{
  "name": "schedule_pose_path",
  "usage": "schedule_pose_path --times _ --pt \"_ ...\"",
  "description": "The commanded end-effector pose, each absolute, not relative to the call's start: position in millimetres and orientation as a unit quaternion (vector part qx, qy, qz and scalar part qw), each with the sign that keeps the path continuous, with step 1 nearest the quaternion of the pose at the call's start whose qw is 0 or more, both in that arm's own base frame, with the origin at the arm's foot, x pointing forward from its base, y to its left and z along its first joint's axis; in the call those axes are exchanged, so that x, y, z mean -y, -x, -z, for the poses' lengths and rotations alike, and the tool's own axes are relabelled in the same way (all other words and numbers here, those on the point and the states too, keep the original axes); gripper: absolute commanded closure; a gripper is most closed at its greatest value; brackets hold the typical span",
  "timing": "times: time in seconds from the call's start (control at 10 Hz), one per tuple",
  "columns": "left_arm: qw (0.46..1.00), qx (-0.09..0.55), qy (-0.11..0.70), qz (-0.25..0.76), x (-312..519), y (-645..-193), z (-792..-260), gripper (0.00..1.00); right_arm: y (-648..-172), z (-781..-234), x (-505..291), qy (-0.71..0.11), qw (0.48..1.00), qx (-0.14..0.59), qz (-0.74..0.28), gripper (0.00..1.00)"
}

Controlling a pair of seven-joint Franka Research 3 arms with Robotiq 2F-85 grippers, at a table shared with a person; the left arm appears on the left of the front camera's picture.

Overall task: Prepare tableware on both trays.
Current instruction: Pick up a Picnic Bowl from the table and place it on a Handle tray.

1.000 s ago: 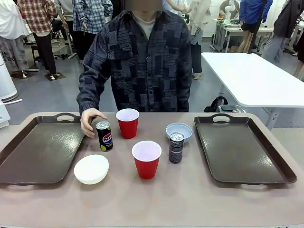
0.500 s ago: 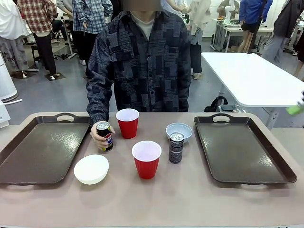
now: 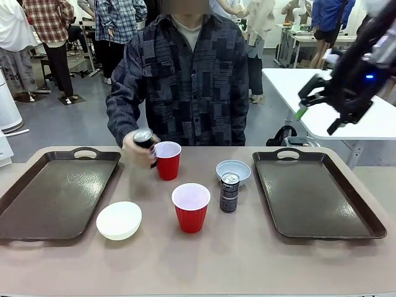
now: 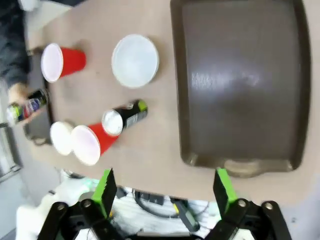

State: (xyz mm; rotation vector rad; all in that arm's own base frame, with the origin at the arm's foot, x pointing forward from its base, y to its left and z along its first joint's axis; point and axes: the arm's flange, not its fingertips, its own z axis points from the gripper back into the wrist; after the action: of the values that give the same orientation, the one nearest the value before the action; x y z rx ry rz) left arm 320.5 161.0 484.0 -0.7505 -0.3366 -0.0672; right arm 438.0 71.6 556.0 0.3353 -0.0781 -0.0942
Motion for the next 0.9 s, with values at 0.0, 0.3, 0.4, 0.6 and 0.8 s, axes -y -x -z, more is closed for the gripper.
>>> schedule_pose_path --times 0.0,0.3,0.4,0.6,0.8 --pt "0.914 0.169 0.368 0.029 -162 -321 -485 0.00 -480 -540 -98 -0.092 0.991 0.039 0.085 0.00" --pt "0.914 0.169 0.368 0.029 -162 -321 -485 0.00 -520 -502 -125 -0.075 0.993 0.052 0.080 0.00" --pt "0.914 0.169 0.368 0.029 -162 -321 -485 0.00 -522 -494 -126 -0.120 0.990 0.062 0.050 0.00" --pt "0.914 0.169 0.368 0.029 -162 -321 -485 0.00 -508 -502 -122 -0.072 0.993 0.054 0.078 0.00" --pt "0.914 0.169 0.368 0.029 -162 -321 -485 0.00 -508 -502 -122 -0.072 0.993 0.054 0.078 0.00"
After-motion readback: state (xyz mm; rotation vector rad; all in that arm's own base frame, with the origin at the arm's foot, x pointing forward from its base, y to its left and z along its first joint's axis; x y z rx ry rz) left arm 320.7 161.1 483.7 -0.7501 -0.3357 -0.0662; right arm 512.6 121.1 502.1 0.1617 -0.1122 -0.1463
